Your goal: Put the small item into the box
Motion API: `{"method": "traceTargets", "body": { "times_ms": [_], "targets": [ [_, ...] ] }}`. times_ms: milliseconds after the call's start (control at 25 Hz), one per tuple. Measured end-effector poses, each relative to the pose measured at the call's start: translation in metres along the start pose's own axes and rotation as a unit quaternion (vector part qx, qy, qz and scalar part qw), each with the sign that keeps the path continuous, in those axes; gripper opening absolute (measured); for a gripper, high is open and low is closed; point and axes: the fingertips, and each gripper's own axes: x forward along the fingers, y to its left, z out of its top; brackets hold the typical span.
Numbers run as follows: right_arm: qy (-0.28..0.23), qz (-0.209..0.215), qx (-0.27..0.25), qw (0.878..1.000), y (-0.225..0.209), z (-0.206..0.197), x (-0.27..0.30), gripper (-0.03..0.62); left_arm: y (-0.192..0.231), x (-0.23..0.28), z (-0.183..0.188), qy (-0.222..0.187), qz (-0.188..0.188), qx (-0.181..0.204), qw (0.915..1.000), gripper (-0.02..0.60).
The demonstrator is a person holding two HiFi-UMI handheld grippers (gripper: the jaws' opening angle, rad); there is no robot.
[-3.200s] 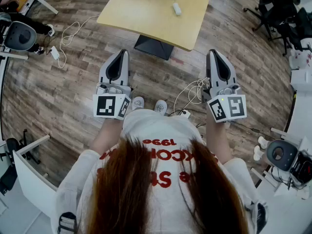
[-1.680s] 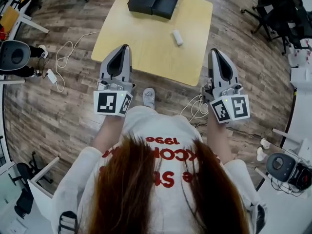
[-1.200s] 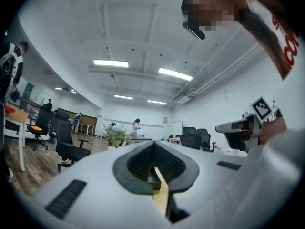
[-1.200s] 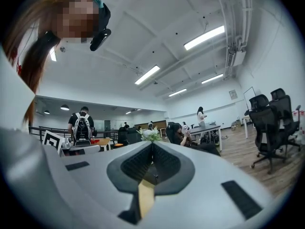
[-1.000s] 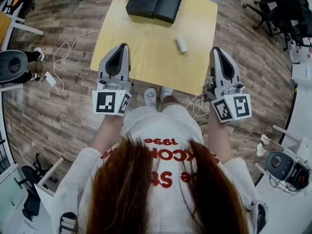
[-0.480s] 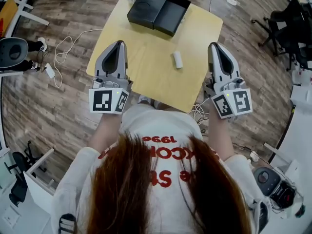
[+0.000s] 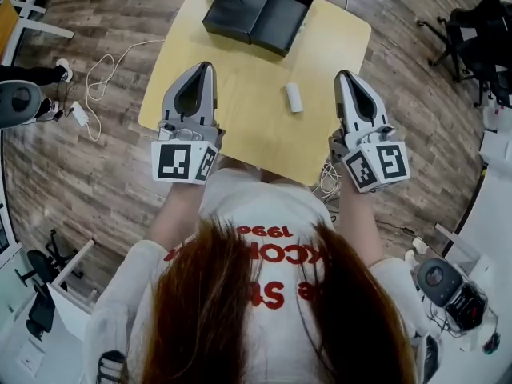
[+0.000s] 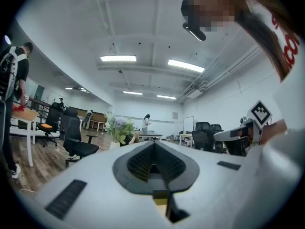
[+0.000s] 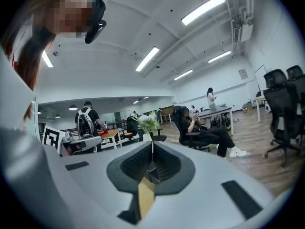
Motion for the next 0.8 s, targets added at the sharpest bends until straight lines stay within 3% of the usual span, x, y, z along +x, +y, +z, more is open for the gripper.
{"method": "traceTargets", "body": {
  "times_ms": [240, 400, 560, 800],
  "targets": [
    [0.083, -0.025, 0.026, 0.996, -0.001, -0.056, 0.021, 0.009, 0.014, 0.014, -0.018, 0.022, -0.013, -0.008, 0.9996, 0.006],
    [0.153, -0.042, 0.025, 0.987, -0.003, -0.11, 0.032, 0.019, 0.023, 0.018, -0.032, 0.04, -0.021, -0.015, 0.9989, 0.006],
    [0.225, -0.053, 0.057, 0.971, -0.009, -0.17, 0.038, 0.108, 0.029, 0.021, -0.046, 0.06, -0.023, -0.019, 0.9977, 0.006],
    [0.341, -0.078, 0.006, 0.937, -0.015, -0.247, 0.039, 0.218, 0.037, 0.019, -0.058, 0.082, -0.018, -0.041, 0.9957, 0.008]
  ]
}}
